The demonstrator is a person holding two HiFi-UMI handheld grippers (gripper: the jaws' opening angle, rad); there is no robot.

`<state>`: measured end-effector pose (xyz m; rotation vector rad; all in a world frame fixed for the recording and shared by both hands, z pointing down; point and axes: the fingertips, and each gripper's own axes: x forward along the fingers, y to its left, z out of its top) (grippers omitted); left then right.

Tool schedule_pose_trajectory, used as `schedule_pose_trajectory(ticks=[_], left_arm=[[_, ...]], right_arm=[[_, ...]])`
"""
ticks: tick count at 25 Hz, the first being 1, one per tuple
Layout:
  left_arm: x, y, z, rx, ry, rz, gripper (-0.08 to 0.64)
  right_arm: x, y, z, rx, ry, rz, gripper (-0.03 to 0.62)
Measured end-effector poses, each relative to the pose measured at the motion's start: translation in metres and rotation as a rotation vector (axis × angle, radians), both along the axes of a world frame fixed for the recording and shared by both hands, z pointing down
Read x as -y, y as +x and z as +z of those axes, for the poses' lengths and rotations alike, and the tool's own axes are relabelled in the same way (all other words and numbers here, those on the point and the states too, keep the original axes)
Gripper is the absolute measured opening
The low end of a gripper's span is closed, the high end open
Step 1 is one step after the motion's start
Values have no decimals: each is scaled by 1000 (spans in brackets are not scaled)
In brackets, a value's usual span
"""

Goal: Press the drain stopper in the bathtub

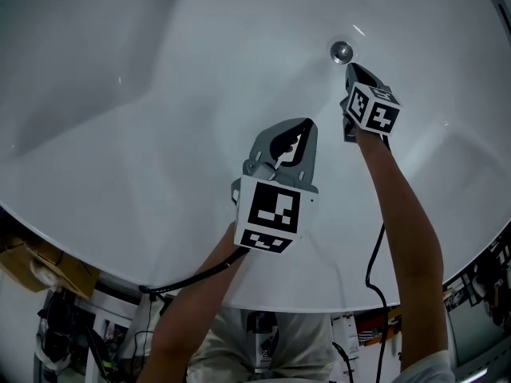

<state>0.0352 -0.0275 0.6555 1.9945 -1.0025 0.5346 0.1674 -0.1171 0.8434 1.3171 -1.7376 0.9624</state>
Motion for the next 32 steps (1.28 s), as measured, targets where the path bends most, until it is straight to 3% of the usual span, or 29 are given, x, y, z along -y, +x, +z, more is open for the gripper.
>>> schedule_pose_trajectory(ticks=[7, 12, 20, 25, 32], left_arm=[[1, 1, -1, -16, -2, 10, -2], [1, 1, 2, -19, -15, 9, -2], [5, -2, 4, -29, -24, -5, -2], [3, -6, 3, -40, -20, -2, -2], [1, -10, -2, -38, -26, -6, -2]], right_arm=[[5, -3, 33, -49, -46, -102, 2], [10, 6, 51, -56, -62, -71, 3], [19, -4, 72, -69, -88, -145, 2], [11, -8, 89, -84, -171, -161, 2], [10, -10, 86, -87, -205, -140, 3]])
